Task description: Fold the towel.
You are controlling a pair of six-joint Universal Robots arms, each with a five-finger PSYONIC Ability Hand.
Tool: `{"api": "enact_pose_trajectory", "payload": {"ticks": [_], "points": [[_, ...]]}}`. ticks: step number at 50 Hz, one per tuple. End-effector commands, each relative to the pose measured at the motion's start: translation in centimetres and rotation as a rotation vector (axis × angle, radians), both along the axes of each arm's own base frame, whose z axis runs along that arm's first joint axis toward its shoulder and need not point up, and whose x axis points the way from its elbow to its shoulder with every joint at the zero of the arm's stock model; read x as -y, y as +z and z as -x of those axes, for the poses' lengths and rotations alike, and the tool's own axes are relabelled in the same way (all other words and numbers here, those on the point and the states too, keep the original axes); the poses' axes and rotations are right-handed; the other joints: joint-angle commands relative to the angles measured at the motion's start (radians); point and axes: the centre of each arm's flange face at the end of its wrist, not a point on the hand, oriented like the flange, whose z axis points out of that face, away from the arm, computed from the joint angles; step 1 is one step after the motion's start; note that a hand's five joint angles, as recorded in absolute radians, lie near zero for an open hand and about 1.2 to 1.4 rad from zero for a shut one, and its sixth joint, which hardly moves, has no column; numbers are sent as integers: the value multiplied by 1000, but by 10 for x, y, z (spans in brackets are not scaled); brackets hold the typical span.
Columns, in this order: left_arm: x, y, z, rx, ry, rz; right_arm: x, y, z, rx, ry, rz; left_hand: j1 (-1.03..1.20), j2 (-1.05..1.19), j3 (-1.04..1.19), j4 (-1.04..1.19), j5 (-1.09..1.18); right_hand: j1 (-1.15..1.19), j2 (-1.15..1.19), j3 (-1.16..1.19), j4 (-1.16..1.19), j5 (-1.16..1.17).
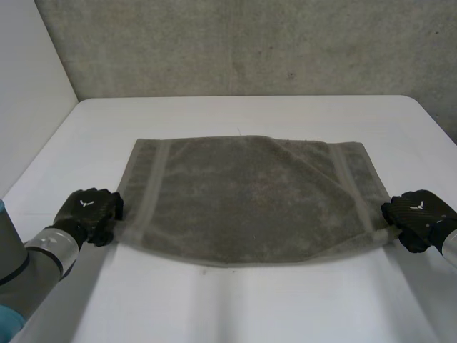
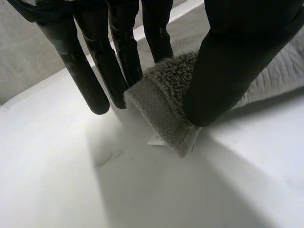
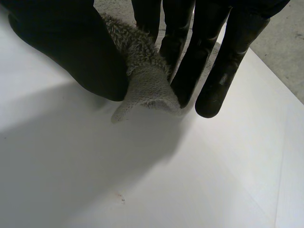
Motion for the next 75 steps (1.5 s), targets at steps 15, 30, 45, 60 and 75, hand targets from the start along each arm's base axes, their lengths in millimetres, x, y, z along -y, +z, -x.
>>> {"api": "enact_pose_trajectory", "payload": {"ticks": [15, 30, 45, 60, 75], "points": [[-16, -9, 1, 14, -20, -49, -3, -1, -1, 1, -1, -15, -177, -174, -174, -175, -178, 444, 219, 220, 203, 242], [-14, -11, -1, 16, -11, -49, -3, 1, 1, -2, -12, -13, 498, 501, 501, 500, 497, 444, 219, 220, 203, 242], [-24, -12, -2, 21, -6, -66, -4, 0, 1, -3, -13, -21, -244, -242, -242, -242, -245, 444, 219, 220, 203, 242], [-18, -14, -7, 16, 11, -36, -4, 0, 0, -1, -9, -22, -256, -253, -253, -254, -257, 444, 219, 220, 203, 242], [-5, -27, -7, 66, -9, -48, -4, -1, 1, -1, -8, -24, -174, -171, -171, -172, -175, 444, 219, 220, 203, 242]]}}
